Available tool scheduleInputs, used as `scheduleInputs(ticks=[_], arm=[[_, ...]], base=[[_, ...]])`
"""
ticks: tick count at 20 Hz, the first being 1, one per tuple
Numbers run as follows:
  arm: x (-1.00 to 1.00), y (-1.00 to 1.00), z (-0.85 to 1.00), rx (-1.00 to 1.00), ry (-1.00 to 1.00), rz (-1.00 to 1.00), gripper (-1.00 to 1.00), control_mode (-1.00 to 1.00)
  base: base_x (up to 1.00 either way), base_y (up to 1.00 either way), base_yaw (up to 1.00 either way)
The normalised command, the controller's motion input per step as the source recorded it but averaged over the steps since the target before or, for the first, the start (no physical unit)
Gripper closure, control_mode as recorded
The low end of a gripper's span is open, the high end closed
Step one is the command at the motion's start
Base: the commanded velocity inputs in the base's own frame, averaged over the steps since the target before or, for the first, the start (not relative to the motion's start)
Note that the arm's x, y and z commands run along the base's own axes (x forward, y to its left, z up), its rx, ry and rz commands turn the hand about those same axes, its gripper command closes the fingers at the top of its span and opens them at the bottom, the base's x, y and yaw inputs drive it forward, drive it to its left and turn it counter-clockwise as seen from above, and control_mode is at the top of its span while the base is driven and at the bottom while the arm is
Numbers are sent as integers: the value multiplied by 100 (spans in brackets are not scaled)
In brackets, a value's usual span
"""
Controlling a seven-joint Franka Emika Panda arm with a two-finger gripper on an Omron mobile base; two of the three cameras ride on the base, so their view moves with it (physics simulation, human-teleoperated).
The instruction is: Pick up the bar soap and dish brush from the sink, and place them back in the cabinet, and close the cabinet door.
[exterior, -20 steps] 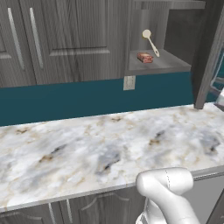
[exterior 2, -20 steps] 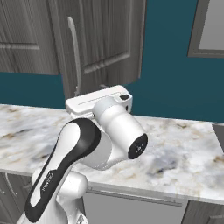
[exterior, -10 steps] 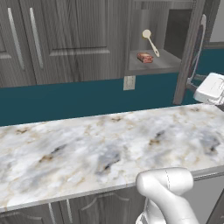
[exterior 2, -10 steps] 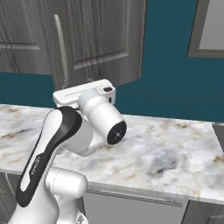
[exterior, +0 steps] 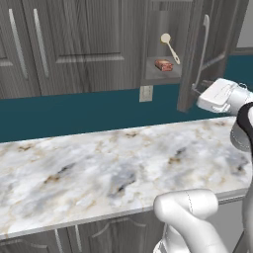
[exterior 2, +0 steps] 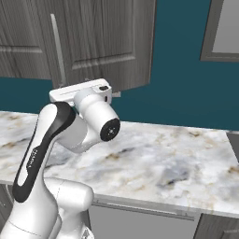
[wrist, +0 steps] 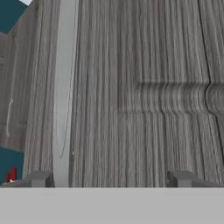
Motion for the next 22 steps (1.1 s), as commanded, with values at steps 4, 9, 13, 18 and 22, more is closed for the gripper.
scheduleInputs(ticks=[4, 9, 13, 18, 22], arm=[[50, 26, 0, 0, 0, 0, -100, -100], [51, 23, 0, 0, 0, 0, -100, -100], [51, 17, 0, 0, 0, 0, -100, -100], [56, 17, 0, 0, 0, 0, -100, -100], [57, 19, 0, 0, 0, 0, -100, -100]], base=[[0, 0, 0], [0, 0, 0], [0, 0, 0], [0, 0, 0], [0, 0, 0]])
